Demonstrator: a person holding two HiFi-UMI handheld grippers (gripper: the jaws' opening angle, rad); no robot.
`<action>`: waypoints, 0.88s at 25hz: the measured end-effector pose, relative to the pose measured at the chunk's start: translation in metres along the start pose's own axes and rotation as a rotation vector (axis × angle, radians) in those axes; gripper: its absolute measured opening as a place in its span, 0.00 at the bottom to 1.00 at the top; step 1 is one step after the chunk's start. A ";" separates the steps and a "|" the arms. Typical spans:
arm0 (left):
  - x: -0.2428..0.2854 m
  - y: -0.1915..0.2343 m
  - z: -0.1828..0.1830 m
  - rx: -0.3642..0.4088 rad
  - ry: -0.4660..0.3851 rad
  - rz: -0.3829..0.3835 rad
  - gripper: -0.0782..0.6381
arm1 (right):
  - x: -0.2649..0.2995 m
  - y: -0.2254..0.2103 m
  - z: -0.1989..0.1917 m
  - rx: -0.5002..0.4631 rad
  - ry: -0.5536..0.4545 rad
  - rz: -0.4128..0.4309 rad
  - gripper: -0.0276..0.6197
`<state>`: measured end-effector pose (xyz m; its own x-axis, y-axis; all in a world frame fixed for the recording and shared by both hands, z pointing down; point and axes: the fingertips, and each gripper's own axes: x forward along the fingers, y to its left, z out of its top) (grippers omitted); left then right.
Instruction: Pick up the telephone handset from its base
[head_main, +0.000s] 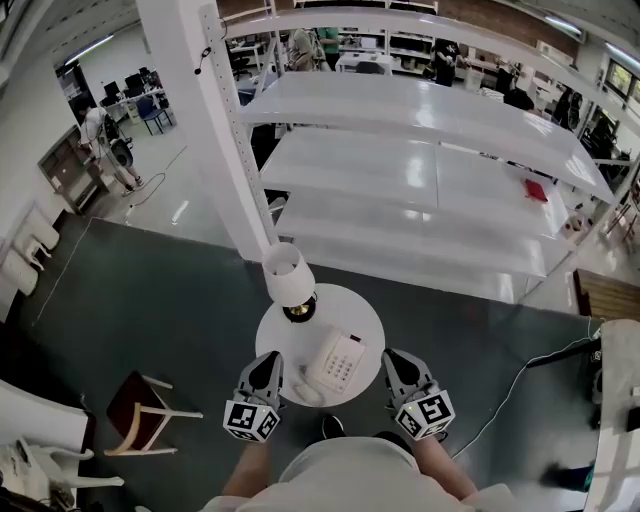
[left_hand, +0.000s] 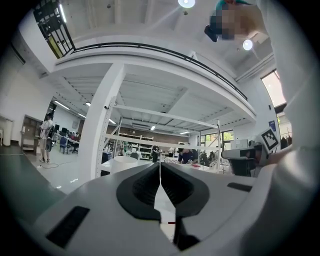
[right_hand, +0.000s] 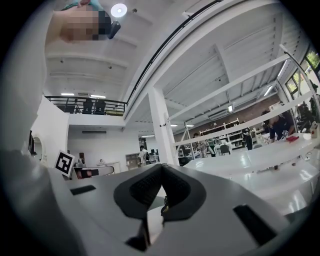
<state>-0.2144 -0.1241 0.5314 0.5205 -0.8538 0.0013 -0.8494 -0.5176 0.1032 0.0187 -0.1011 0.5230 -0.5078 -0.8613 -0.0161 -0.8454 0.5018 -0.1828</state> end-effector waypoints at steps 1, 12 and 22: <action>0.004 0.005 0.000 -0.006 0.001 0.002 0.14 | 0.004 0.000 0.000 -0.001 0.002 0.000 0.06; 0.043 -0.007 -0.007 -0.036 0.027 0.007 0.14 | 0.012 -0.032 0.002 0.008 0.043 0.019 0.06; 0.065 -0.028 -0.005 -0.065 0.023 0.037 0.14 | 0.019 -0.054 0.015 -0.006 0.060 0.091 0.06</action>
<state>-0.1564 -0.1647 0.5337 0.4913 -0.8705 0.0291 -0.8610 -0.4804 0.1671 0.0568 -0.1456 0.5173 -0.5915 -0.8059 0.0269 -0.7962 0.5785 -0.1772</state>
